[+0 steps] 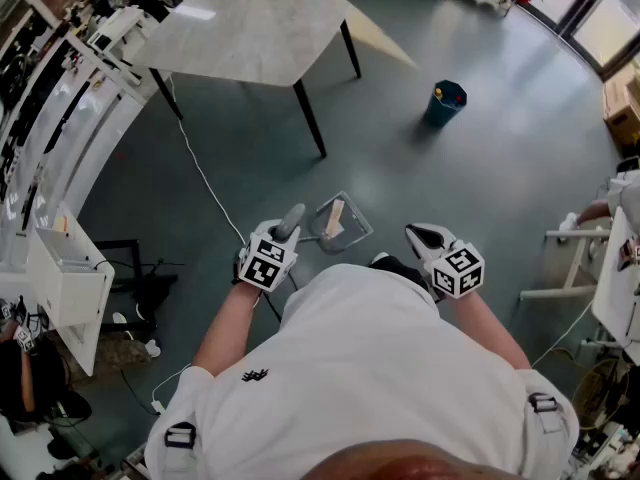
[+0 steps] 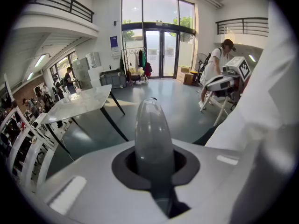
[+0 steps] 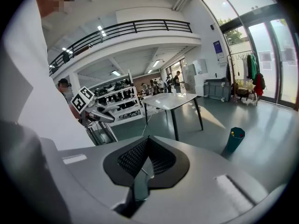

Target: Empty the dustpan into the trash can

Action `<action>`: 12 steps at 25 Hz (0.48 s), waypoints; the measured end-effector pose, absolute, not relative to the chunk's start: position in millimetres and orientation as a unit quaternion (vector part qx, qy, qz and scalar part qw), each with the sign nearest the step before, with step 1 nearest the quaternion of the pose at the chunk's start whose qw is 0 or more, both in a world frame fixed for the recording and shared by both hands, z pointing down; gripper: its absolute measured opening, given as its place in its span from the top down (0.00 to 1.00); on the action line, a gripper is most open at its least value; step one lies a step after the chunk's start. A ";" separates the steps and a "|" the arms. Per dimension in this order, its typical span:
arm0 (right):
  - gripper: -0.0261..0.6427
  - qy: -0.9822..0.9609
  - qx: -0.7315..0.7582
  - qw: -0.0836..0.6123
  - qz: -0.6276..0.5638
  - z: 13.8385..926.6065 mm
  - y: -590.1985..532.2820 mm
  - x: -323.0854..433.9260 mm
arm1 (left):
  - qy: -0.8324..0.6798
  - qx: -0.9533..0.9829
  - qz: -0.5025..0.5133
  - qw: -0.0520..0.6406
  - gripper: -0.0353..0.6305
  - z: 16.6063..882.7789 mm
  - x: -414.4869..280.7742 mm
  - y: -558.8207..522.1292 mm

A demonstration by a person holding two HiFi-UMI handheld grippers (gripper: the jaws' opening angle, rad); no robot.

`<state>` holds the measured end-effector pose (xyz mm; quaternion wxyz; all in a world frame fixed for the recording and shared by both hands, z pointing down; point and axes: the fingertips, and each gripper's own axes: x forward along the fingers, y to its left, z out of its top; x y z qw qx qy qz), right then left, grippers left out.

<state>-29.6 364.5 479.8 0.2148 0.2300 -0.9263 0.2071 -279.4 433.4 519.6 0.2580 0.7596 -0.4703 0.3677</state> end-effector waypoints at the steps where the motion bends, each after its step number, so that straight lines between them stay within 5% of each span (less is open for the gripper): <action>1: 0.96 -0.931 0.225 0.208 0.199 477.6 339.9 -32.9 | -0.484 0.754 0.365 0.252 0.82 516.9 -282.1 411.5; 12: 0.96 -0.928 0.261 0.174 0.202 490.3 222.5 19.8 | -0.496 0.766 0.343 0.222 0.82 509.7 -239.4 271.8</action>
